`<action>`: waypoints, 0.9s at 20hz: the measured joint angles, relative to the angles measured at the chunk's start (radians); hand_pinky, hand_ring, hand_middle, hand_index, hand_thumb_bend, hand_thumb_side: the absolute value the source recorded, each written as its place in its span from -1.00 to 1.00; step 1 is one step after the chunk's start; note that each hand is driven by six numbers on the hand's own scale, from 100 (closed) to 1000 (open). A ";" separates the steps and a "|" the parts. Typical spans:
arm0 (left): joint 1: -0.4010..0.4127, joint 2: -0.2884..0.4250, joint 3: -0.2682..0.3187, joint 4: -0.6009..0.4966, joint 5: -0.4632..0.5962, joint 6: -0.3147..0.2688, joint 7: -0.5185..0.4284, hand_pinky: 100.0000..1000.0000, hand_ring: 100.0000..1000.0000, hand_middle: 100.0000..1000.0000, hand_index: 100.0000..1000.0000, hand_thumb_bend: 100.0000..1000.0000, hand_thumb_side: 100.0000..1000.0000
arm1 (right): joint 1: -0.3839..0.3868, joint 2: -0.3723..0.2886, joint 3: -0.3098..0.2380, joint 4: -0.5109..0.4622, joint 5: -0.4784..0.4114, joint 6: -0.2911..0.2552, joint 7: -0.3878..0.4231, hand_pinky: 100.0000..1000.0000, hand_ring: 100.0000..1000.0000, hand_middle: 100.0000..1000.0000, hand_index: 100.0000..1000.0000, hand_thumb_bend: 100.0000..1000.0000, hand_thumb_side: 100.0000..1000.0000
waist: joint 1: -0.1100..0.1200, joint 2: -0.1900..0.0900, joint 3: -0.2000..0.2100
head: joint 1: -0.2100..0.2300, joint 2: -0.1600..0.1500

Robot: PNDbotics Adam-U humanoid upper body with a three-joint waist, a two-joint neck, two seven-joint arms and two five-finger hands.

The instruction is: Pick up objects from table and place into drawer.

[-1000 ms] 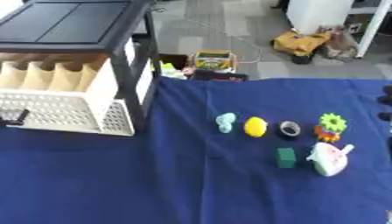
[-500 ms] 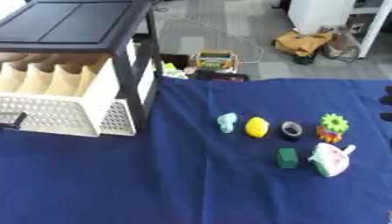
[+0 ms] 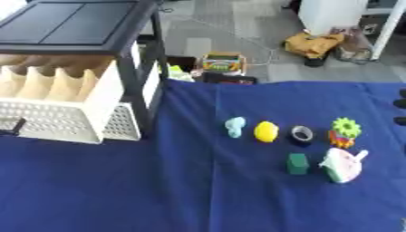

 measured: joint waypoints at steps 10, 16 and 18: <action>0.007 0.000 0.000 -0.006 0.005 0.001 -0.001 -1.00 -1.00 -1.00 0.85 -0.60 0.06 | -0.004 0.001 0.000 0.000 -0.003 0.000 0.000 0.18 0.43 0.10 0.41 -1.00 0.89 | -0.005 -0.006 0.000 | 0.000 0.000; 0.007 0.000 0.002 -0.025 0.027 0.009 -0.001 -1.00 -1.00 -1.00 0.92 -0.62 0.06 | -0.004 0.001 0.000 0.000 -0.003 0.000 0.000 0.18 0.43 0.10 0.41 -1.00 0.89 | -0.005 -0.006 0.001 | 0.001 0.000; 0.007 0.000 0.007 -0.033 0.032 0.011 -0.002 -1.00 -1.00 -1.00 0.91 -0.63 0.06 | -0.003 0.003 0.000 0.000 -0.003 0.000 0.000 0.18 0.43 0.10 0.42 -1.00 0.90 | -0.006 -0.006 0.001 | 0.001 0.000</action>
